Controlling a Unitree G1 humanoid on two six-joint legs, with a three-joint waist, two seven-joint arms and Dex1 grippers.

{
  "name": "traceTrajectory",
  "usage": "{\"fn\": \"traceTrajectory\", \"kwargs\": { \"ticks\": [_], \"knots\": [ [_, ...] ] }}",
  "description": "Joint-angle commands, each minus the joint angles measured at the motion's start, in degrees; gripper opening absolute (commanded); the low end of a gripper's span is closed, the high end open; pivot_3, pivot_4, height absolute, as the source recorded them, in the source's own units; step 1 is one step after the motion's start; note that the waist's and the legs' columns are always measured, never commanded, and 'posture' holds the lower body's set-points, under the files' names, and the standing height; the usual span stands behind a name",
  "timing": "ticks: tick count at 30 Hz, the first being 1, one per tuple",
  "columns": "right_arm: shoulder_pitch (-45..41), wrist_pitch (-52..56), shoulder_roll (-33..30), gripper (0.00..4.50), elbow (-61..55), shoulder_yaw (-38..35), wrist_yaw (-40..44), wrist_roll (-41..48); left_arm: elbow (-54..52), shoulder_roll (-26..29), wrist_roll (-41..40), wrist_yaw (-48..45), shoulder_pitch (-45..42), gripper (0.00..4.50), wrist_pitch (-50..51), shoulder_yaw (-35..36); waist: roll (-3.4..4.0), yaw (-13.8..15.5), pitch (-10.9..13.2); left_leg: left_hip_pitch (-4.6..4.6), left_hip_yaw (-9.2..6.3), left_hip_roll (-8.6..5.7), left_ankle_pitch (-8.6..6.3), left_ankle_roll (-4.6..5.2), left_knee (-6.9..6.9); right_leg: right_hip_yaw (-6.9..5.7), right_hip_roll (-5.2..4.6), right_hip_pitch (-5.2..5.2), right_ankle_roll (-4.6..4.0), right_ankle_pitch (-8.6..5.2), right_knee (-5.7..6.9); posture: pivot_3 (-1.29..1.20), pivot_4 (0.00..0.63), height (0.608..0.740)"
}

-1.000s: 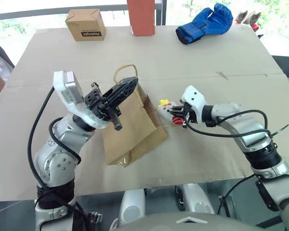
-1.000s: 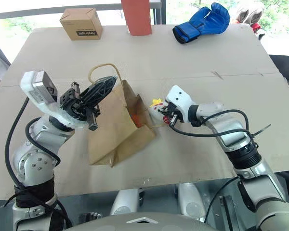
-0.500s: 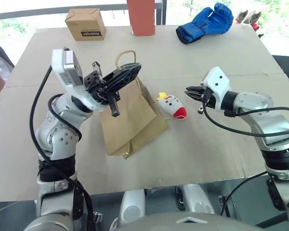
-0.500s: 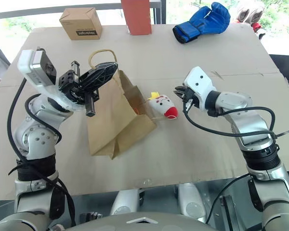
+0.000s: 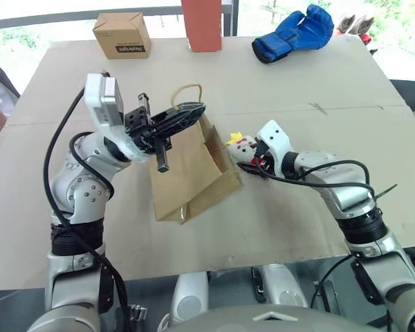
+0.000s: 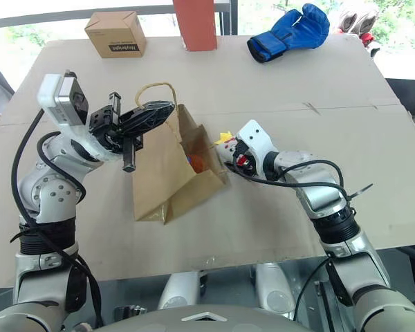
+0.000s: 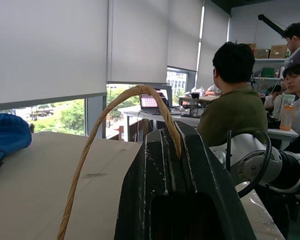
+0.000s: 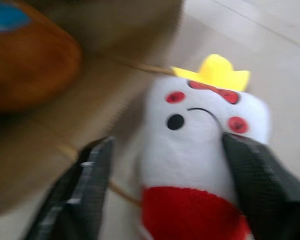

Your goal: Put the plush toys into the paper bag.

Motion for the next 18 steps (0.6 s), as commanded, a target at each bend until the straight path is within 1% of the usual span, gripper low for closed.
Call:
{"fn": "traceTrajectory", "kwargs": {
  "ticks": [1,3,4,7,11,13,15,18],
  "knots": [
    [0.6,-4.7,-0.7,1.28,0.0,-0.4,-0.1,-1.6,-1.0,1.4,1.9,-1.9,0.6,0.00,-2.8,1.5,0.00,0.0,0.0,0.00,0.00,0.00,0.00,0.00,-0.01,0.00,0.00,0.00,0.00,0.00,0.00,0.00,0.150,0.740],
    [1.2,-6.9,-2.2,0.39,-2.0,-1.9,0.3,-2.0,0.1,2.3,2.1,-3.5,0.6,0.00,-3.3,2.0,0.01,0.0,0.0,-0.01,0.00,0.00,0.00,0.00,-0.01,0.00,0.00,-0.01,0.00,0.00,0.00,0.00,0.150,0.740],
    [1.8,-10.7,-3.9,0.02,-3.5,-1.9,1.5,-2.9,1.3,2.7,2.1,-5.5,0.0,0.00,-4.1,2.2,0.01,0.0,0.0,-0.01,0.00,0.00,0.00,0.00,-0.01,0.00,0.00,-0.01,0.00,0.00,0.00,0.00,0.150,0.740],
    [2.6,-16.6,-6.2,0.02,-6.6,-2.7,3.4,-3.1,4.1,3.1,2.7,-9.6,-1.9,0.00,-6.1,1.8,0.04,0.4,0.0,-0.04,0.00,-0.01,0.00,0.00,-0.01,0.00,-0.01,-0.01,0.00,0.00,-0.02,0.00,0.150,0.740],
    [1.9,-19.7,-6.8,0.02,-12.4,-3.6,6.5,-0.7,7.1,1.6,3.4,-11.8,-5.5,0.00,-6.6,-0.3,0.03,0.3,0.0,-0.04,0.00,-0.01,0.00,0.00,0.00,-0.01,0.00,-0.01,0.01,-0.01,-0.04,0.00,0.150,0.740],
    [1.5,-19.8,-5.9,0.02,-14.6,-3.7,7.3,0.6,8.0,0.3,3.8,-11.9,-7.0,0.00,-6.7,-1.2,0.03,0.2,0.0,-0.03,0.00,-0.01,0.00,0.00,-0.01,-0.01,0.00,-0.01,0.02,-0.01,-0.02,0.00,0.150,0.740],
    [0.7,-19.9,-5.1,0.02,-16.2,-2.5,8.6,1.4,8.6,-1.6,4.3,-11.0,-8.8,0.00,-6.5,-2.3,0.03,0.2,0.0,-0.05,-0.01,-0.01,0.00,0.00,-0.01,-0.01,0.00,-0.01,0.01,-0.01,-0.03,0.00,0.150,0.740],
    [-0.8,-22.4,-5.3,0.02,-16.2,0.5,11.5,0.2,8.8,-4.0,5.3,-9.7,-10.6,0.00,-6.4,-4.0,0.03,0.2,0.0,-0.05,-0.01,-0.01,0.00,0.00,0.00,-0.01,0.00,0.00,0.01,0.00,-0.02,0.00,0.150,0.740]
  ]
}}
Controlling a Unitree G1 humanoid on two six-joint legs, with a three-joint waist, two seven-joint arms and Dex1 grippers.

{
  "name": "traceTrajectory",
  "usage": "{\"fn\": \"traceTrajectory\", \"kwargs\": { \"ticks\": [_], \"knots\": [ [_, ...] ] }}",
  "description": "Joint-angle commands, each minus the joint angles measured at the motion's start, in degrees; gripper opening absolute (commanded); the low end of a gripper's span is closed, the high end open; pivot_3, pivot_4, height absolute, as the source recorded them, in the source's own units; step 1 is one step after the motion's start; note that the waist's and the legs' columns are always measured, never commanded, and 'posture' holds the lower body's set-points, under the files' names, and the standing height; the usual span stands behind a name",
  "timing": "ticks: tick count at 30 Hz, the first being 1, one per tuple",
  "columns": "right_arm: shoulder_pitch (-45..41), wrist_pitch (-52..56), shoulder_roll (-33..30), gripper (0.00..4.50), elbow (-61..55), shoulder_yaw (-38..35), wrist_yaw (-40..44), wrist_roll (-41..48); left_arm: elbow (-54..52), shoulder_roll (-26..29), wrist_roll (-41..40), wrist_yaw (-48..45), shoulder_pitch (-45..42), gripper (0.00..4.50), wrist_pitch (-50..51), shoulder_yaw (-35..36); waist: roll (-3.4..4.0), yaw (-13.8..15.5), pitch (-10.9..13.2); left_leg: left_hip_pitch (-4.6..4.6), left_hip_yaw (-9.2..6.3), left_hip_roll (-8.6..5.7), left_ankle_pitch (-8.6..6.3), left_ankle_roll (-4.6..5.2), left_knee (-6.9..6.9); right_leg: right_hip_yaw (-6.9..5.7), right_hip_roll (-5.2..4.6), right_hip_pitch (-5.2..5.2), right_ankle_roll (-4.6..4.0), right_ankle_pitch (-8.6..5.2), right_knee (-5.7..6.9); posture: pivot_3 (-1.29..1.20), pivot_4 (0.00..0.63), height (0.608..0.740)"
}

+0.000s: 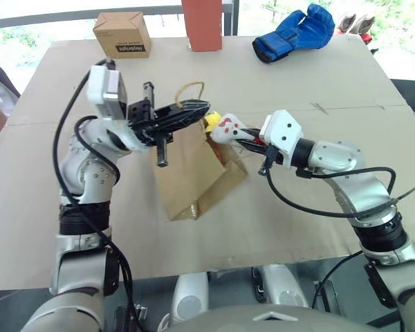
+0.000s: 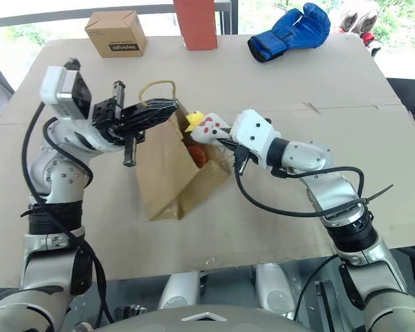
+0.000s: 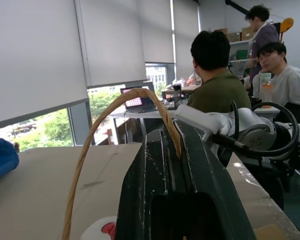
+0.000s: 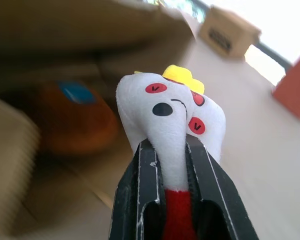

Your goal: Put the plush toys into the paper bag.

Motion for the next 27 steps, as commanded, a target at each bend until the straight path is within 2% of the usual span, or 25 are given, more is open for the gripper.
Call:
{"fn": "traceTrajectory", "kwargs": {
  "ticks": [1,7,13,16,21,25,27],
  "knots": [
    [-2.5,-3.9,-0.2,0.02,-1.9,2.3,3.5,-0.6,-0.5,-2.1,1.3,1.3,-2.7,0.00,-0.8,-1.5,0.00,0.0,0.0,0.00,0.00,0.00,0.00,0.00,0.02,0.00,0.00,0.00,0.00,0.00,0.01,0.00,0.150,0.740],
    [-4.1,-6.7,-0.5,0.02,0.4,5.8,9.0,-1.3,0.5,-4.9,0.9,3.6,-5.4,0.00,-0.6,-1.2,0.00,0.0,0.0,0.00,-0.01,0.00,0.00,0.00,0.02,-0.01,0.01,0.01,0.00,0.00,0.02,0.00,0.150,0.740],
    [-8.2,-14.6,3.5,0.02,10.8,10.8,12.9,-4.6,-0.7,-8.4,1.9,5.1,-7.1,0.00,-1.9,-2.5,0.00,-0.1,0.0,0.02,-0.03,0.00,0.01,0.00,0.02,-0.01,0.01,0.01,0.00,0.00,0.05,0.00,0.150,0.740],
    [-9.4,-15.5,5.1,0.02,13.0,10.7,13.6,-4.6,-0.9,-7.7,4.3,4.6,-5.9,0.00,-3.7,-2.7,0.00,-0.1,0.0,0.02,-0.03,0.00,0.01,0.00,0.02,-0.01,0.01,0.01,0.00,0.01,0.05,0.00,0.150,0.740],
    [-7.6,-12.0,5.3,0.02,12.0,7.6,10.7,-4.3,-0.7,-6.3,7.1,6.0,-3.7,0.00,-5.5,-1.8,0.00,0.1,0.0,0.01,-0.04,0.00,0.01,0.00,0.02,-0.02,0.01,0.01,0.00,0.01,0.07,0.00,0.150,0.740],
    [-7.5,-11.8,6.2,0.02,13.8,9.6,8.8,-7.9,-2.7,-7.9,8.1,8.2,-3.0,0.00,-6.5,-2.9,0.00,0.2,0.0,0.01,-0.06,0.00,0.01,-0.01,0.05,-0.05,0.00,0.03,-0.01,0.01,0.08,0.00,0.150,0.740],
    [-8.3,-10.3,6.5,0.02,14.5,10.3,7.6,-10.2,-2.1,-8.0,11.6,11.2,-3.7,0.00,-7.5,-3.9,0.00,0.2,0.0,0.02,-0.06,0.00,0.01,-0.01,0.05,-0.05,0.01,0.04,0.00,0.01,0.09,0.00,0.150,0.740]
  ]
}}
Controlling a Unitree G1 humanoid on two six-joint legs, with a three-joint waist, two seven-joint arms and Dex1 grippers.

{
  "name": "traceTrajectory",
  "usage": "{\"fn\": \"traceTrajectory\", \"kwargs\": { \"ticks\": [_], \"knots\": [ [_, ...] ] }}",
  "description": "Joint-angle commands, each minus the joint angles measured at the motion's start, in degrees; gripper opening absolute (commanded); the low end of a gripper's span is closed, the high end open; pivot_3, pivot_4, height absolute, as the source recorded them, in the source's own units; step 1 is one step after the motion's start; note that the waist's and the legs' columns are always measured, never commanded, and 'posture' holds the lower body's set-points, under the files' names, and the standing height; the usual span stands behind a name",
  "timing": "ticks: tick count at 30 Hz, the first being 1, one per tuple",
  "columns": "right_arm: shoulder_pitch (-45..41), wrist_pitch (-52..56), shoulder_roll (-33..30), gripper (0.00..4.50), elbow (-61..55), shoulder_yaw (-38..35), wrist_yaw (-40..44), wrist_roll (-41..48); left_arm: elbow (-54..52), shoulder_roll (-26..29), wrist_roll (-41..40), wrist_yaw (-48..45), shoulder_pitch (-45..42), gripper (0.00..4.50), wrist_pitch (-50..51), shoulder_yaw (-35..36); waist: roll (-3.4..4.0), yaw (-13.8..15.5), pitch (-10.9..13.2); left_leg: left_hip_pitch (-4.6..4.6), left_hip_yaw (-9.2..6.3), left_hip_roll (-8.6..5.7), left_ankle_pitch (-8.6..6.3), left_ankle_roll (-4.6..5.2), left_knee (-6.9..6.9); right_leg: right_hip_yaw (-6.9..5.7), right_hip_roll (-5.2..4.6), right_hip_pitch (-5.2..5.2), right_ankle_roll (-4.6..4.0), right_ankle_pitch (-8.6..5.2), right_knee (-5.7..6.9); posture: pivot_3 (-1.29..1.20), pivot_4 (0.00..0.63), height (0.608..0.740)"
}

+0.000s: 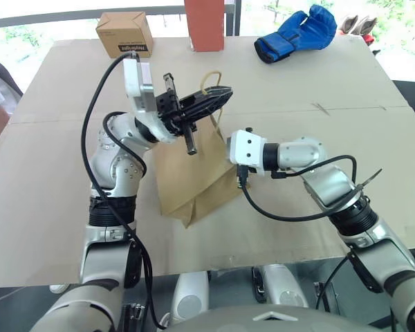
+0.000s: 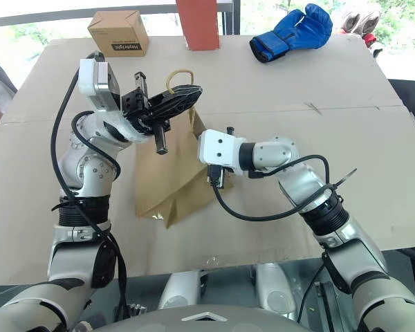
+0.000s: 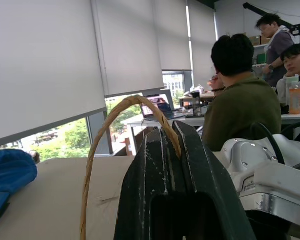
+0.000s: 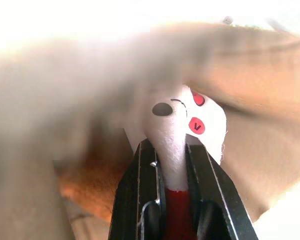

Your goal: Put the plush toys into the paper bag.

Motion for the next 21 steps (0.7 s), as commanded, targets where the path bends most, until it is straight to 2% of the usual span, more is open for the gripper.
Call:
{"fn": "traceTrajectory", "kwargs": {
  "ticks": [1,8,12,18,21],
  "knots": [
    [-1.4,2.0,0.4,0.02,-0.1,0.4,-2.4,-3.8,-1.3,0.1,5.3,5.3,-2.1,0.00,-1.7,-1.5,0.00,0.0,0.0,0.00,0.00,0.00,0.00,0.00,0.00,0.00,0.00,0.00,0.00,0.00,0.00,0.00,0.150,0.740],
    [-0.9,6.9,-1.0,0.02,-2.2,-1.8,-4.9,-7.1,-1.9,3.0,9.0,13.9,-6.3,0.00,7.2,-2.6,0.00,0.0,0.0,0.00,-0.01,-0.01,0.00,0.00,0.00,0.00,0.00,0.00,0.00,0.00,0.00,0.00,0.150,0.740],
    [-0.1,11.3,-0.5,0.02,-4.7,-3.4,-6.5,-6.8,-5.7,7.6,10.2,17.0,-5.9,0.00,16.5,-4.2,0.01,-0.3,0.0,-0.01,-0.02,0.00,0.00,0.00,-0.02,0.00,0.01,-0.02,0.00,0.00,0.01,0.00,0.150,0.740],
    [0.1,16.3,0.2,0.02,-8.7,-4.9,-6.4,-4.4,-4.1,10.5,11.3,13.4,-10.5,0.00,15.1,-5.2,0.01,-0.2,0.0,-0.01,-0.03,0.00,0.00,0.00,-0.03,-0.01,0.00,-0.03,0.00,0.00,0.02,0.00,0.150,0.740],
    [0.6,17.2,-0.2,0.02,-10.0,-4.9,-5.8,-3.6,-6.1,12.3,5.8,14.5,-11.0,0.00,24.7,-2.3,0.00,-0.1,0.0,-0.04,-0.04,-0.01,0.01,-0.01,-0.01,-0.04,0.00,-0.03,0.00,0.00,0.01,0.00,0.150,0.740]
  ]
}}
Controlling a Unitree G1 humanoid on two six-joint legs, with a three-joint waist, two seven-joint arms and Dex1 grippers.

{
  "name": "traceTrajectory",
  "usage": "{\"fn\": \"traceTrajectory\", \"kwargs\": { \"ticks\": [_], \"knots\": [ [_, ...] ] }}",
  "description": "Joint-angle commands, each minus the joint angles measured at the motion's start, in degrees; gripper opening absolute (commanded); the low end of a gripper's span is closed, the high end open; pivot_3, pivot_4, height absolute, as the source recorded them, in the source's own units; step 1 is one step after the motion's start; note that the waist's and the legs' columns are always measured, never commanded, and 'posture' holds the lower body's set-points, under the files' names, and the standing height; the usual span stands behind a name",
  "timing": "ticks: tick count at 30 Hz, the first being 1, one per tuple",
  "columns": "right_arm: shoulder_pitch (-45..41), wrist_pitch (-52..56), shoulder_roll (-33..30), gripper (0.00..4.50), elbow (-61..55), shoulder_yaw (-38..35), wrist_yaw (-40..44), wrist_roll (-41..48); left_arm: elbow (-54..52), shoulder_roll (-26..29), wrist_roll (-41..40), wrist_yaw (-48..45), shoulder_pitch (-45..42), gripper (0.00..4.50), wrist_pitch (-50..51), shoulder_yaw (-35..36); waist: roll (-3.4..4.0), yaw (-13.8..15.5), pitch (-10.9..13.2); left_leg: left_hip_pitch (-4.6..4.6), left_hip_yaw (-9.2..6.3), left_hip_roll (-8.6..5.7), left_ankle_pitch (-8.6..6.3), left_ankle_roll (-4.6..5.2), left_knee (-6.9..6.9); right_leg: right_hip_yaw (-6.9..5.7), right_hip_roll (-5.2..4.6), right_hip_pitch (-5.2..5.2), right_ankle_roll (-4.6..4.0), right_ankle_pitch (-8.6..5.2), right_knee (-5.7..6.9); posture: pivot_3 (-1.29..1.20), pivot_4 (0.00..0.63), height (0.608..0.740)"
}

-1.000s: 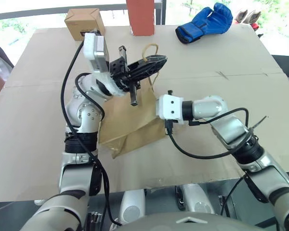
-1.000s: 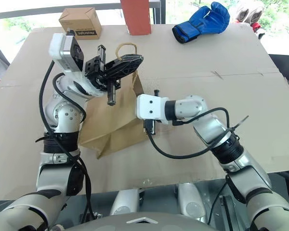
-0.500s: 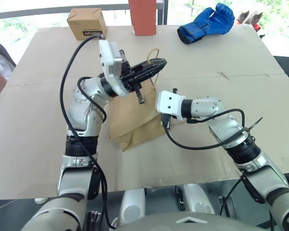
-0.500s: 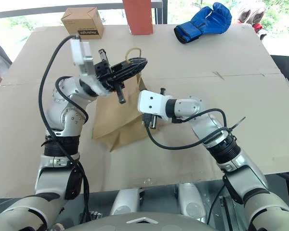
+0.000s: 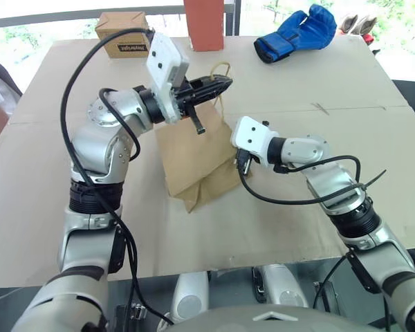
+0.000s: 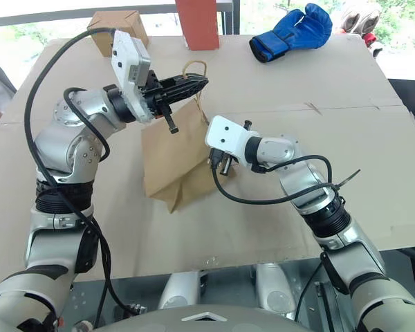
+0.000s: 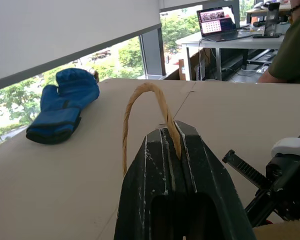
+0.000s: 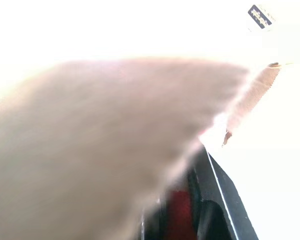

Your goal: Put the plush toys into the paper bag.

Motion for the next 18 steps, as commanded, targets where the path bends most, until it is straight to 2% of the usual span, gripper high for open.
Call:
{"fn": "traceTrajectory", "kwargs": {
  "ticks": [1,5,12,16,18],
  "knots": [
    [0.3,1.6,-0.6,0.02,-4.8,-1.8,0.7,1.9,-3.7,3.4,-6.9,0.6,-2.5,0.00,11.4,4.5,0.00,-0.1,0.0,0.01,0.01,0.00,0.00,0.00,0.00,0.00,0.00,0.00,0.00,0.00,0.00,0.00,0.150,0.740],
    [2.1,3.1,1.2,0.02,-6.3,0.2,2.4,5.4,-9.1,5.7,-9.7,2.2,2.1,0.00,16.3,7.2,0.01,-0.5,0.0,0.02,-0.02,0.00,-0.01,0.01,-0.03,0.00,0.00,0.00,0.01,-0.01,0.00,0.00,0.150,0.740],
    [2.5,3.5,5.5,0.02,-4.4,2.5,3.6,9.0,-21.3,7.7,-18.1,14.3,11.5,0.00,30.6,18.5,0.00,-0.4,0.0,0.03,-0.11,0.02,0.00,0.00,-0.03,-0.07,0.00,0.01,0.01,0.00,0.06,0.00,0.150,0.740],
    [-0.9,-3.1,8.3,0.02,4.8,4.1,4.4,8.0,-27.1,5.6,-22.0,19.5,17.6,0.00,31.6,23.5,-0.02,-0.2,0.0,0.05,-0.13,0.02,0.02,-0.05,-0.02,-0.10,-0.02,0.05,0.00,-0.01,0.05,0.00,0.150,0.740],
    [-3.3,-8.6,9.8,0.02,10.7,5.7,5.3,6.6,-28.8,2.5,-24.1,21.9,19.0,0.00,29.7,24.9,-0.02,-0.1,0.0,0.06,-0.13,0.02,0.05,-0.08,0.00,-0.10,-0.02,0.06,0.00,0.00,0.04,0.00,0.150,0.740]
  ]
}}
